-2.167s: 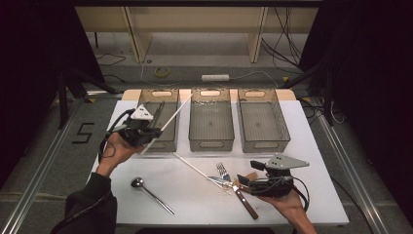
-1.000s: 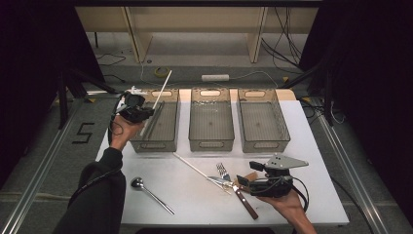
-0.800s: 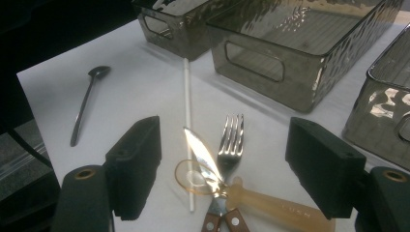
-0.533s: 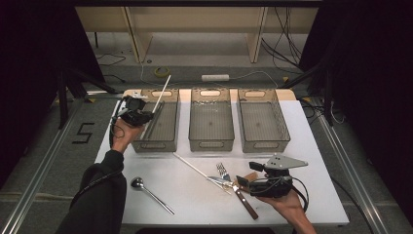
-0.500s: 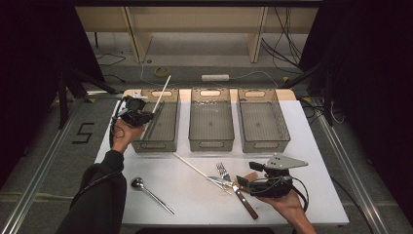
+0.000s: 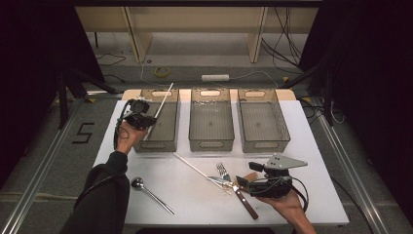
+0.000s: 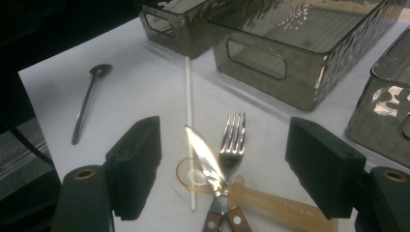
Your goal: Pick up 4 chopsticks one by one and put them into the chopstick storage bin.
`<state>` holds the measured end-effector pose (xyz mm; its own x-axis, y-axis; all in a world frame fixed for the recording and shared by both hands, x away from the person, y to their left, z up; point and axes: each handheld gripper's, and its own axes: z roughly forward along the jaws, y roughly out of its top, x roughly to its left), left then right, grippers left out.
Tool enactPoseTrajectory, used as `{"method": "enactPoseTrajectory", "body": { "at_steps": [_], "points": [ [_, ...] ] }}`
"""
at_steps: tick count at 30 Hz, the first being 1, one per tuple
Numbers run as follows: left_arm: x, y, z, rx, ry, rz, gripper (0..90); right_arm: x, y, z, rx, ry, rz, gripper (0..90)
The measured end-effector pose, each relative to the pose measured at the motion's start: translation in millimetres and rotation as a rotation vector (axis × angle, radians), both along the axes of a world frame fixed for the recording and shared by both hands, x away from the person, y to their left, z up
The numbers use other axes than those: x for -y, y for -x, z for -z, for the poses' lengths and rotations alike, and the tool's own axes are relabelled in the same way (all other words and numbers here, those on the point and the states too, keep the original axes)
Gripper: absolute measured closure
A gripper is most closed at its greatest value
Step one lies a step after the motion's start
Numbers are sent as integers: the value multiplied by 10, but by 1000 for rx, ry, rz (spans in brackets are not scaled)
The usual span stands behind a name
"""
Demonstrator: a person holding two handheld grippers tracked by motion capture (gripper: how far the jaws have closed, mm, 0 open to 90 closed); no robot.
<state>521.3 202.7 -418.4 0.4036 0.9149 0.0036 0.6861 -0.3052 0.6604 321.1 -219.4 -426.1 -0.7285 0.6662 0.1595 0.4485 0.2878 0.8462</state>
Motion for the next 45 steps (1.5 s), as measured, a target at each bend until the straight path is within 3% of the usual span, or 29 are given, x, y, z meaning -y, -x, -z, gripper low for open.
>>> {"method": "enactPoseTrajectory", "body": {
  "at_steps": [3, 7, 14, 15, 18, 23, 30, 33, 39, 45],
  "points": [
    [-6, 18, -20, -1, 11, -10, 737, 1, -3, 2, -1, 0, 1, 298],
    [1, 114, -86, -10, 78, 31, 612, 3, 0, 0, 0, -3, 0, 297],
    [205, 448, -174, 33, 108, 212, 404, 2, 2, -1, 0, -2, -1, 297],
    [250, 471, -190, 26, 91, 244, 387, -1, 0, 0, 3, 0, -3, 297],
    [368, 558, -236, 15, 111, 335, 336, -10, 7, -6, 2, 3, -4, 297],
    [576, 683, -218, -20, 50, 465, 282, 3, 4, -8, 2, 3, -4, 297],
    [817, 796, -156, -48, -37, 610, 252, 5, 6, -12, 2, 4, -5, 297],
    [928, 830, -112, -77, -67, 671, 251, 1, 3, -7, 2, 5, -6, 297],
    [1087, 845, -5, -120, -129, 747, 250, 1, 4, -5, 2, 3, -9, 297],
    [1176, 840, 125, -154, -184, 778, 234, 1, 5, -5, 0, 3, -11, 298]
  ]
}}
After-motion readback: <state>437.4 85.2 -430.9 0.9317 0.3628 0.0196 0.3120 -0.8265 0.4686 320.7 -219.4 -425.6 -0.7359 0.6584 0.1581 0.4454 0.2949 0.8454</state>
